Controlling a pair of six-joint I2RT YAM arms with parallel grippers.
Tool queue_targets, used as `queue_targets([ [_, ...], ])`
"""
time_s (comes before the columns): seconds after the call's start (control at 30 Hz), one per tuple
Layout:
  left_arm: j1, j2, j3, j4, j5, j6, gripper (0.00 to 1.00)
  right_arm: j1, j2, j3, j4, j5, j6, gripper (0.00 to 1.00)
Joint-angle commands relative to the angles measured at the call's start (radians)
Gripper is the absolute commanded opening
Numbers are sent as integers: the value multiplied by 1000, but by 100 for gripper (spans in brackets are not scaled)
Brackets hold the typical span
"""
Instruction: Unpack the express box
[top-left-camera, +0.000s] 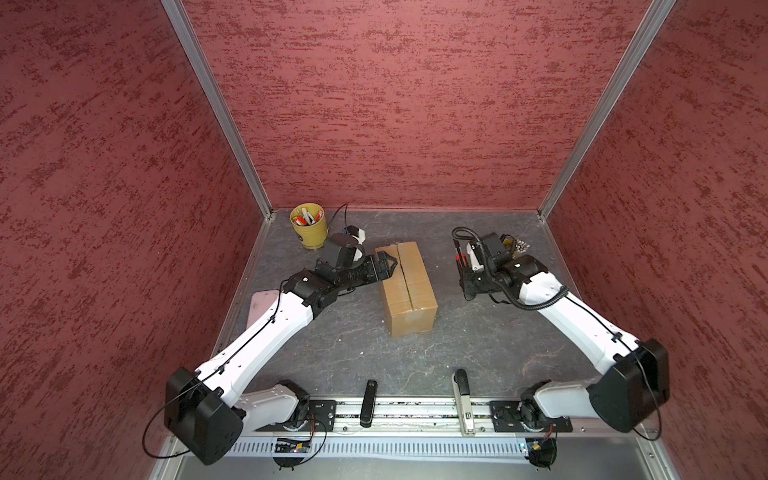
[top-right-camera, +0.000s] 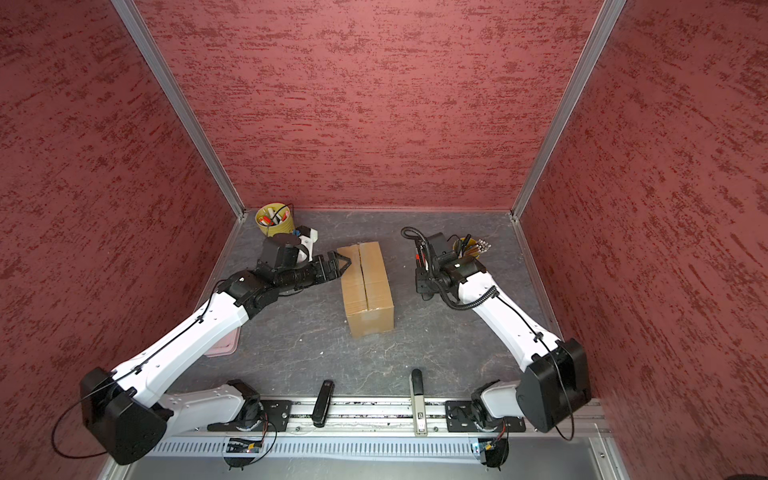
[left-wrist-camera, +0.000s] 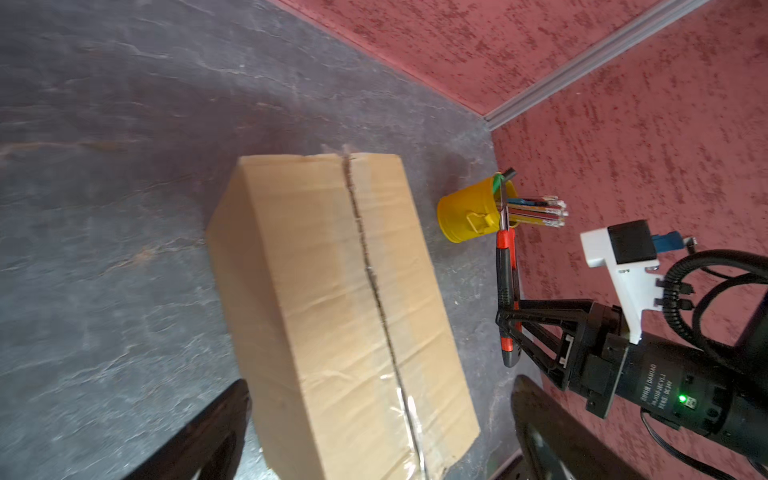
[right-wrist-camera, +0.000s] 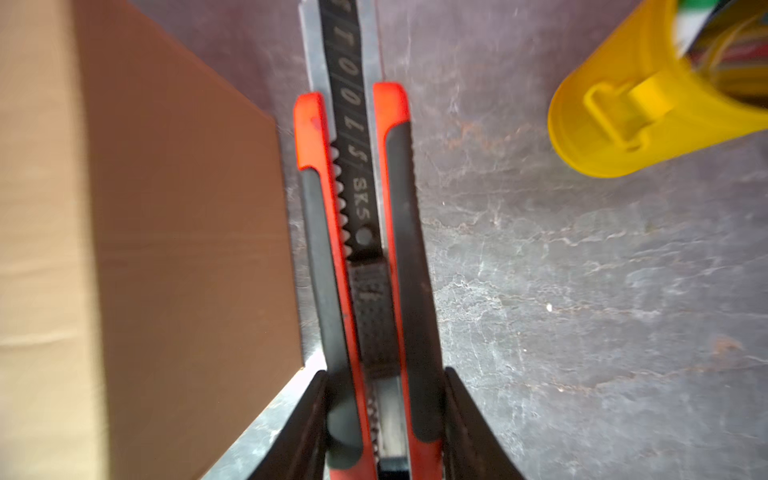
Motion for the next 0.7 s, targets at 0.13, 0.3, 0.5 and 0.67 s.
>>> queue_targets([
  [0.13, -79, 129, 105, 157, 71, 12, 96, 18, -57, 70, -113, -12, -7, 0],
  [0.3, -125, 247, 165, 245, 107, -9, 91, 56, -70, 102, -103, -41, 7, 0],
  [0.5, -166, 357, 229, 315, 116, -17, 85, 110, -58, 136, -82, -60, 20, 0],
  [0.67, -185, 417, 273, 351, 125, -30, 79, 143, -53, 137, -58, -73, 33, 0],
])
